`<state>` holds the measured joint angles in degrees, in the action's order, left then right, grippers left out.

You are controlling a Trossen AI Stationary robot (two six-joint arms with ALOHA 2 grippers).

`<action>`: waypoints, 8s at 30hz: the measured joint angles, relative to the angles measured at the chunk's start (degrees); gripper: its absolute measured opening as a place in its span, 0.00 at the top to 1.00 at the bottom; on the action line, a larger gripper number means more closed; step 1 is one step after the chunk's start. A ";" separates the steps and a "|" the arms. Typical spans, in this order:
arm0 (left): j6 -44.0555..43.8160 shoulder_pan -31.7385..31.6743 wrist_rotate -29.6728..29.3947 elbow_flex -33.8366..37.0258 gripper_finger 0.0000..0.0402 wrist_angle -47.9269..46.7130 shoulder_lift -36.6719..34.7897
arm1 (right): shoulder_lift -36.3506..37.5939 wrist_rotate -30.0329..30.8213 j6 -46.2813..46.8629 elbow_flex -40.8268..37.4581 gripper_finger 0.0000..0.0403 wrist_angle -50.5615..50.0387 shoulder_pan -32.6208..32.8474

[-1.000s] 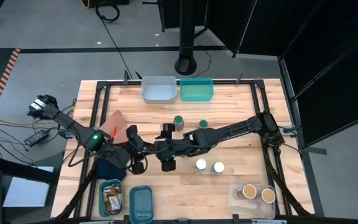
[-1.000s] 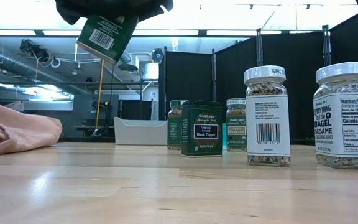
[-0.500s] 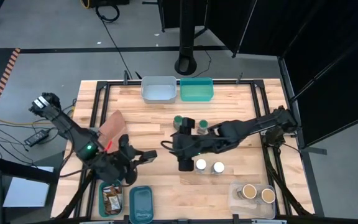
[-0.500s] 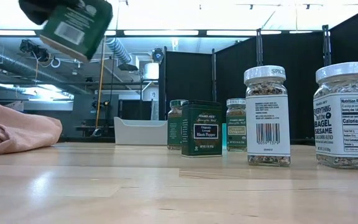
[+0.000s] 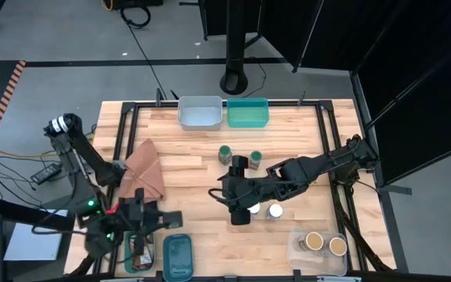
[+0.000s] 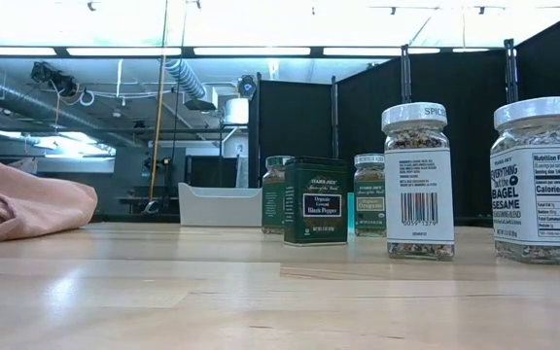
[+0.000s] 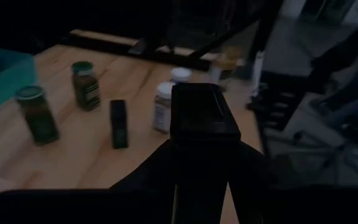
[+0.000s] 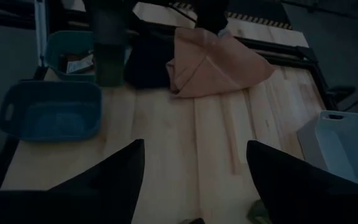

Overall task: Sort spices by type
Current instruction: Put the bottom black spice can into the blue bin, then put the black spice can into the blue bin

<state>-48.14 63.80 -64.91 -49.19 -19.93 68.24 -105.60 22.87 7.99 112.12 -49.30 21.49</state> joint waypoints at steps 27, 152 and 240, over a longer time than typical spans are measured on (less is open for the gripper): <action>-10.72 6.31 -6.46 2.52 0.71 18.32 25.03 | -0.04 -0.01 6.94 0.00 0.30 -4.98 3.63; 41.16 -54.96 53.43 -27.25 0.38 -3.64 32.64 | 6.40 13.81 31.67 -0.04 0.29 -30.76 13.48; 49.02 -55.83 60.28 -44.10 0.33 -22.29 44.43 | 6.36 19.63 43.49 -0.04 0.32 -38.54 19.08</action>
<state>0.88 7.97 -4.63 -93.30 -42.22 112.67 -99.24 42.51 51.48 112.07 -87.84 40.58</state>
